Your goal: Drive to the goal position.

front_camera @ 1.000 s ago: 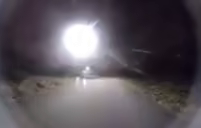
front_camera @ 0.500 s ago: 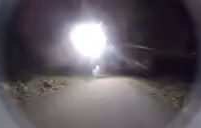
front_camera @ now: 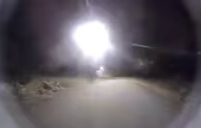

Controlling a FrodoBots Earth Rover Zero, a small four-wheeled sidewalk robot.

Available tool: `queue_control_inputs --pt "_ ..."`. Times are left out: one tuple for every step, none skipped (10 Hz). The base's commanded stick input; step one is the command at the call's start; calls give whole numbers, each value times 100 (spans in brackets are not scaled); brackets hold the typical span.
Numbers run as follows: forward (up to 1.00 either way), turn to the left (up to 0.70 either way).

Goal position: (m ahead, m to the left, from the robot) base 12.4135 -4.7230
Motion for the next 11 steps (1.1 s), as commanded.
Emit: queue_control_inputs --pt "100 -26" --pt "100 -26" --pt "100 -24" --pt "100 -22" --pt "100 -21" --pt "100 -21" --pt "100 -21" --pt "100 -12" --pt "100 -4" --pt "100 -4" --pt "100 -4"
